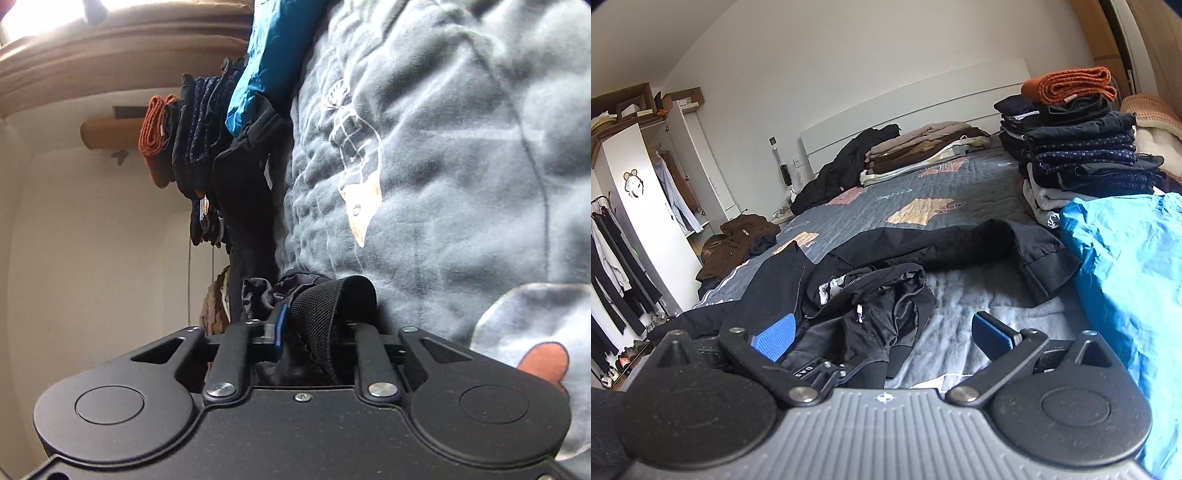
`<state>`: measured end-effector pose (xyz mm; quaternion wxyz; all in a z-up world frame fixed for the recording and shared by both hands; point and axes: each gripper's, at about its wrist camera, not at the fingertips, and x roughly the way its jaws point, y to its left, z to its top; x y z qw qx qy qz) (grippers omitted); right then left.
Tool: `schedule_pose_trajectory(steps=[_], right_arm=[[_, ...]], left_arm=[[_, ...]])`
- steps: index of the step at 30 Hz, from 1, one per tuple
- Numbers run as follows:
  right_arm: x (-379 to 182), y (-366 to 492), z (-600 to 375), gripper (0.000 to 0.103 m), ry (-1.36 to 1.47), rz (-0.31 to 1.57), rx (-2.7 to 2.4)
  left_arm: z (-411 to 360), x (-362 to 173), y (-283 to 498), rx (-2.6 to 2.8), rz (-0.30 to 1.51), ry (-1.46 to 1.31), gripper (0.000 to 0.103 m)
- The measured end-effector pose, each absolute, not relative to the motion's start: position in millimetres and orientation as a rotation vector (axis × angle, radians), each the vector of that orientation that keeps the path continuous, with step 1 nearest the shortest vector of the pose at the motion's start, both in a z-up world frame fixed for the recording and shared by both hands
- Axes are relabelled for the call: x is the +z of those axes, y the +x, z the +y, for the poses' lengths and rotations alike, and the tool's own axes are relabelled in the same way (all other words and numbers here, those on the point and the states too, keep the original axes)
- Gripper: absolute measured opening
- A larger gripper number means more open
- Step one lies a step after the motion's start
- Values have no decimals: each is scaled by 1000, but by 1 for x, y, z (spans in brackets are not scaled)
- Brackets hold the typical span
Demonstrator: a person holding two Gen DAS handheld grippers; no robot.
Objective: Fold clothes
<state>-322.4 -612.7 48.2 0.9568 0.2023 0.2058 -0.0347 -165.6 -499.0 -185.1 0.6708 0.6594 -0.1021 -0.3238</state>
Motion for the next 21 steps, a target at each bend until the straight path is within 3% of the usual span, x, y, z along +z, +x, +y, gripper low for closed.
schedule_pose_trajectory(steps=[10,13,17,21], right_arm=[[48,-318,-612,102,418,412,-59],[49,-319,-612,102,420,406,-60],[50,-320,-613,102,426,396,-64],[51,-318,-612,102,426,396,-64]], left_arm=[[-454,-30,-139,-883,154,735,5],[-428,-4,-134,-907,227,637,5],[-417,-34,-135,-844,291,811,8],[-416,-93,-152,-790,333,1097,23]])
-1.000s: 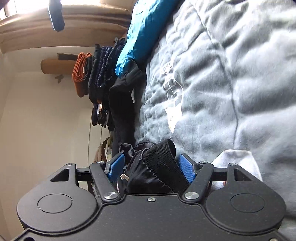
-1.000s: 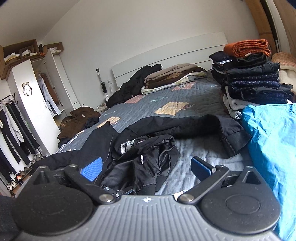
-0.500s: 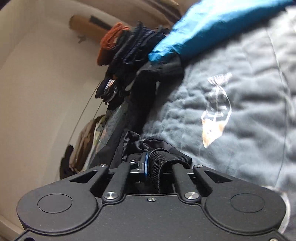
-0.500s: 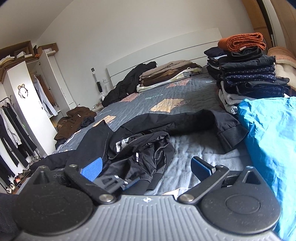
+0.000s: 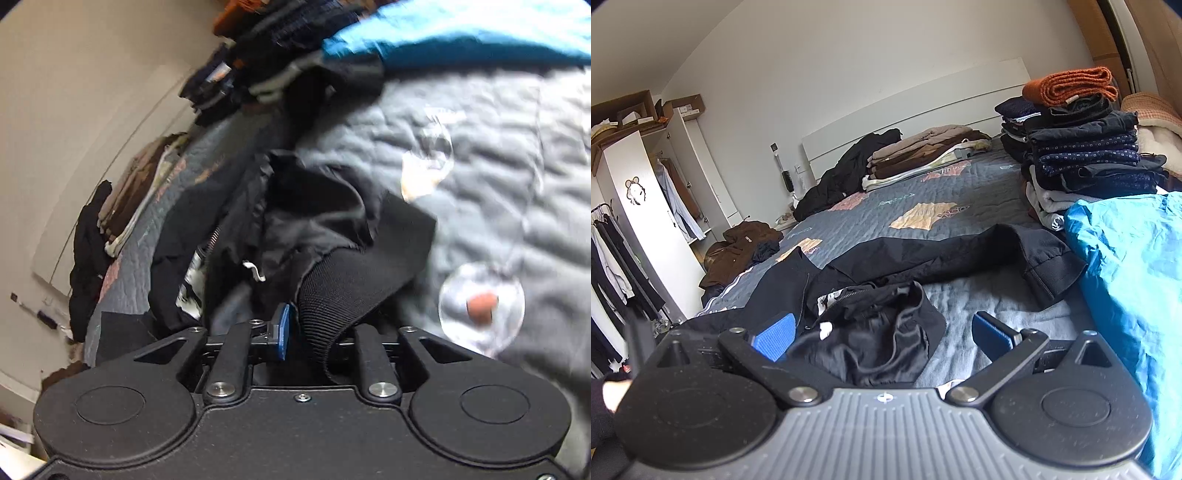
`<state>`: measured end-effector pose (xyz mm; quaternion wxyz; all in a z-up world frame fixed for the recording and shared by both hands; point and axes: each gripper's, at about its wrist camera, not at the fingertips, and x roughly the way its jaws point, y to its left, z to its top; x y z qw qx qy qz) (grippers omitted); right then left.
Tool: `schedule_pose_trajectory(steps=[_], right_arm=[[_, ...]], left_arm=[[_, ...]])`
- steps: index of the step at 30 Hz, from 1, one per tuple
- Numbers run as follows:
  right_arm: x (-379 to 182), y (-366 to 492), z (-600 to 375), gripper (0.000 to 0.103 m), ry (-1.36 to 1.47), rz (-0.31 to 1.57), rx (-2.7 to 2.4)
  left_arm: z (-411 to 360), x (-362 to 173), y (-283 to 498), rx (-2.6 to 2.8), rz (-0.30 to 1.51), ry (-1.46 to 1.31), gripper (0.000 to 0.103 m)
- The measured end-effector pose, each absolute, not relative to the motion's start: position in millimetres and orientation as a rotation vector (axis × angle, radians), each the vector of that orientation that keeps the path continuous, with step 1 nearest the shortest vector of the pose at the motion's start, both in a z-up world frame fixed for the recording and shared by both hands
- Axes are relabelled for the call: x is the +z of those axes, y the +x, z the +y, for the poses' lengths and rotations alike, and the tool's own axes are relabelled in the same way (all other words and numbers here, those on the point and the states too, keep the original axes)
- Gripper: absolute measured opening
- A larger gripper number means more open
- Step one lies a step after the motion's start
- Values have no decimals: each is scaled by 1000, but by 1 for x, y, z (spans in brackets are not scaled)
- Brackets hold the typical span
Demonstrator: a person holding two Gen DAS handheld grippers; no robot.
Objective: Fold clothes
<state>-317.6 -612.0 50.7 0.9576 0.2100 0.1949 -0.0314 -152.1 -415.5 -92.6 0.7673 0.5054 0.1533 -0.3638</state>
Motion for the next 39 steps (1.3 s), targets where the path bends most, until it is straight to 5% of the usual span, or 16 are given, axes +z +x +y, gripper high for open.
schedule_pose_trajectory(steps=[5,7,13,21,24,26,29,32,39], right_arm=[[52,-318,-612,102,425,385,-55],[52,-319,-613,102,432,382,-60],[51,-320,-614,102,441,378,-63],[50,-322,-619,102,459,375,-62],[48,-320,-617,102,452,388,-64],[48,-319,-615,102,449,390,-64],[49,-321,-616,102,454,382,-65],[49,-321,-619,102,461,378,-70],[51,-329,-624,102,482,338,-85]], left_arm=[[-414,-97,-201,-762,61,1166,62],[-425,-103,-221,-760,-69,1244,68],[-455,-182,-229,-693,-296,1609,71],[-484,-167,-217,-784,-78,1402,70],[-503,-182,-207,-760,-96,1439,58],[-512,-196,-202,-741,-112,1492,31],[-518,-210,-194,-717,-115,1532,13],[-517,-193,-191,-766,-33,1425,4],[-503,-76,-199,-993,168,840,3]])
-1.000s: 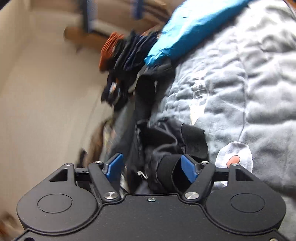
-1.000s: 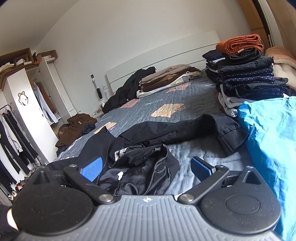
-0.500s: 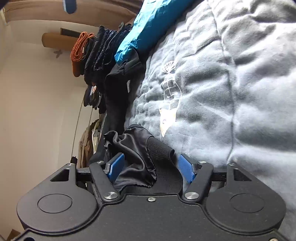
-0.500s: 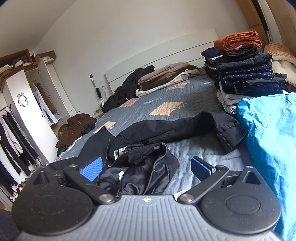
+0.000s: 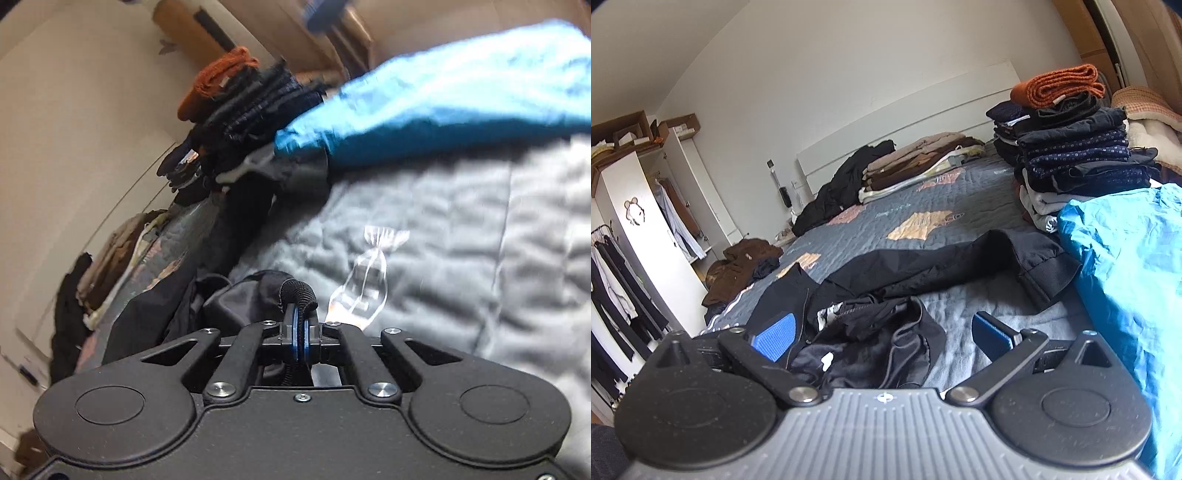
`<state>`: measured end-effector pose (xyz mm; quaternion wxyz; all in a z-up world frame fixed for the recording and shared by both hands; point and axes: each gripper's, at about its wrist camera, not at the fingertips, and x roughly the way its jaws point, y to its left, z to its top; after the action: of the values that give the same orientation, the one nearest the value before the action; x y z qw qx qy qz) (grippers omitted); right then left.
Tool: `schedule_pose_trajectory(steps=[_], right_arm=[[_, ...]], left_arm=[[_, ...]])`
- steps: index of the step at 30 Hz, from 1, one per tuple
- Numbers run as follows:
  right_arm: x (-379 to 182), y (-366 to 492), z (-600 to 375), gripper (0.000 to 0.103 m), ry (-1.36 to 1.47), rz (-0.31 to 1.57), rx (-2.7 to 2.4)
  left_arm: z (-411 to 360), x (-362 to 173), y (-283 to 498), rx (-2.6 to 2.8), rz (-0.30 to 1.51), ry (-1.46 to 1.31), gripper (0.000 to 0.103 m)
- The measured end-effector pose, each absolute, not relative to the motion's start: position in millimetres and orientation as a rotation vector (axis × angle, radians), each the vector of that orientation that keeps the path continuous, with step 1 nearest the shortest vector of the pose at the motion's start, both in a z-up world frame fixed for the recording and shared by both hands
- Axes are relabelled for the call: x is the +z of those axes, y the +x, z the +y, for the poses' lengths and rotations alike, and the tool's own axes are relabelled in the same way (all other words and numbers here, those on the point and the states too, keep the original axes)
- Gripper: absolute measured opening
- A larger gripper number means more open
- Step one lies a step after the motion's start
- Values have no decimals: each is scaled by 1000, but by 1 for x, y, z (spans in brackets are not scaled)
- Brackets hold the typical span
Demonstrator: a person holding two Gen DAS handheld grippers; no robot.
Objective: Fold clothes
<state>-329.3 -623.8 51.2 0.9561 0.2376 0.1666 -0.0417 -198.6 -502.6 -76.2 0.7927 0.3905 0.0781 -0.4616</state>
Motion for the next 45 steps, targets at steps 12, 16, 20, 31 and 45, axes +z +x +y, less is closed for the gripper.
schedule_pose_trajectory(steps=[12,16,20,31,45], right_arm=[[69,-355,-638,102,545,212,-138],[66,-347,-634,102,530,238,-127],[64,-346,-632,102,518,251,-120],[61,-345,-630,102,515,268,-127],[58,-341,-629,102,497,302,-120]], left_arm=[[-474,-77,-248,-1216,524,651,4],[-460,-113,-263,-1148,541,829,5],[-441,-83,-282,-1128,388,804,33],[-480,-120,-327,-1045,-301,1402,78],[-508,-189,-295,-928,-530,1770,40]])
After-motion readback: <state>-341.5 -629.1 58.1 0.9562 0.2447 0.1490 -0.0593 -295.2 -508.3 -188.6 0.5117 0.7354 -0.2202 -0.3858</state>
